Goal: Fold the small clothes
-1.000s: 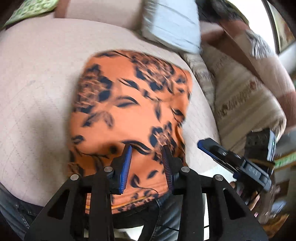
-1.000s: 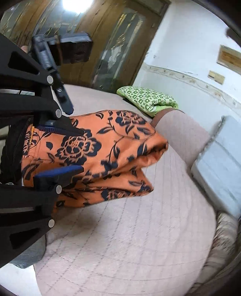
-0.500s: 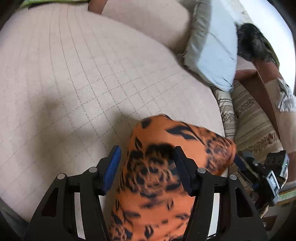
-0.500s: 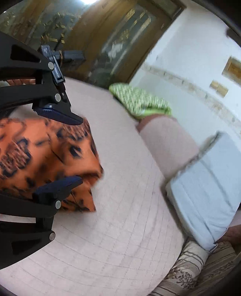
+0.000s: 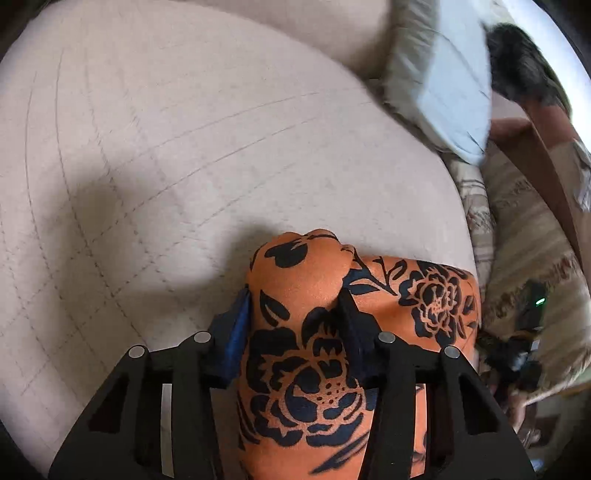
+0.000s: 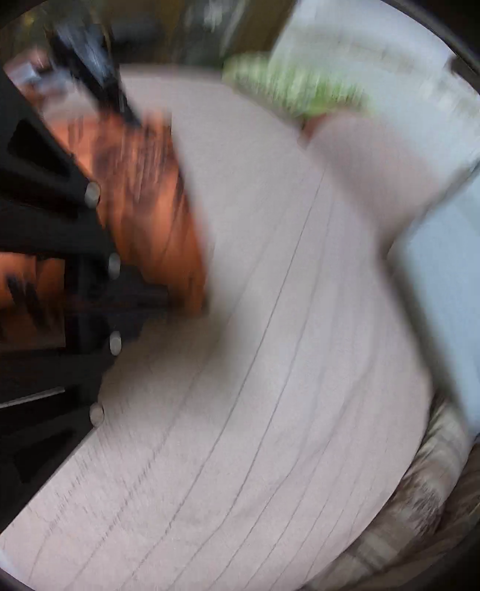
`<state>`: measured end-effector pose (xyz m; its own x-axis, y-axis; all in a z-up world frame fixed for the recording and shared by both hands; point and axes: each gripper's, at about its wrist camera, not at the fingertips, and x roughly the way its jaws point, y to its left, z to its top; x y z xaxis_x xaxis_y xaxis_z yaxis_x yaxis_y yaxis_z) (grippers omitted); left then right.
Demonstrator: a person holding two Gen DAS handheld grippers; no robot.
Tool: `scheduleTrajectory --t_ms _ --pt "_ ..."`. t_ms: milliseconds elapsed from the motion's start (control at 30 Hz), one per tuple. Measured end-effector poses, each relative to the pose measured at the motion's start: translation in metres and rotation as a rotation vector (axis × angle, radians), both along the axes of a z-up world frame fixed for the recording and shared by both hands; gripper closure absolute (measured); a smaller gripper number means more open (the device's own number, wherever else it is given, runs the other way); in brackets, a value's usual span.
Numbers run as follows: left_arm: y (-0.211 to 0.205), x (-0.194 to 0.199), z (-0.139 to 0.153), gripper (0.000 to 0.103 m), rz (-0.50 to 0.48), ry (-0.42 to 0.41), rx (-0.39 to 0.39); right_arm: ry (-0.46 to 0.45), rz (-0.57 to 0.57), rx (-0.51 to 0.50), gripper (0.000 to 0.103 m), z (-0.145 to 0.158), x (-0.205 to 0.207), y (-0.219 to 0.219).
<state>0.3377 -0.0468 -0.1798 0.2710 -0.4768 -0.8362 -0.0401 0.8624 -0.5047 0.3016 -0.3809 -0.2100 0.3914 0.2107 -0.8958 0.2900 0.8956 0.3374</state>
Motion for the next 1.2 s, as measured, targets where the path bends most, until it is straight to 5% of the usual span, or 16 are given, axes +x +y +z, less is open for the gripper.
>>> scheduleTrajectory --t_ms 33,67,133,333,400,433,467,700,800,867,900,1000,1200 --pt "0.005 -0.003 0.004 0.058 0.015 0.009 -0.030 0.043 -0.018 -0.048 0.103 -0.018 0.005 -0.002" --pt "0.005 -0.006 0.009 0.056 0.005 -0.002 -0.028 0.038 -0.042 0.025 0.103 -0.025 0.003 -0.008" --pt "0.007 -0.017 0.026 0.055 -0.017 -0.047 -0.016 -0.090 -0.041 0.194 0.103 -0.006 -0.013 -0.015" --pt "0.033 -0.063 0.042 0.047 -0.014 -0.063 -0.071 -0.385 0.017 0.332 0.096 0.063 -0.078 -0.005" --pt "0.039 -0.087 0.039 0.047 -0.007 -0.061 -0.062 -0.441 0.045 0.333 0.066 0.074 -0.099 0.008" --pt "0.040 -0.098 0.036 0.047 -0.010 -0.056 -0.060 -0.446 0.041 0.329 0.033 0.073 -0.109 0.012" --pt "0.042 -0.111 0.034 0.047 -0.014 -0.046 -0.054 -0.446 0.027 0.321 0.025 0.072 -0.117 0.020" --pt "0.045 -0.181 0.018 0.047 -0.032 0.003 -0.028 -0.274 -0.008 0.244 0.030 0.031 -0.171 0.041" --pt "0.035 -0.181 0.004 0.047 -0.023 0.040 0.017 -0.146 -0.023 0.103 0.060 0.007 -0.174 0.040" --pt "0.029 -0.181 -0.003 0.048 -0.034 0.055 0.037 -0.134 -0.027 0.157 0.087 -0.007 -0.177 0.036" --pt "0.027 -0.182 -0.003 0.049 -0.032 0.052 0.056 -0.135 -0.037 0.187 0.090 -0.013 -0.179 0.034" --pt "0.018 -0.184 -0.003 0.056 -0.039 0.041 0.088 -0.174 -0.056 0.123 0.095 -0.005 -0.187 0.034" --pt "-0.002 -0.186 -0.002 0.056 -0.047 0.036 0.211 -0.087 -0.081 0.086 0.095 -0.015 -0.175 0.036"
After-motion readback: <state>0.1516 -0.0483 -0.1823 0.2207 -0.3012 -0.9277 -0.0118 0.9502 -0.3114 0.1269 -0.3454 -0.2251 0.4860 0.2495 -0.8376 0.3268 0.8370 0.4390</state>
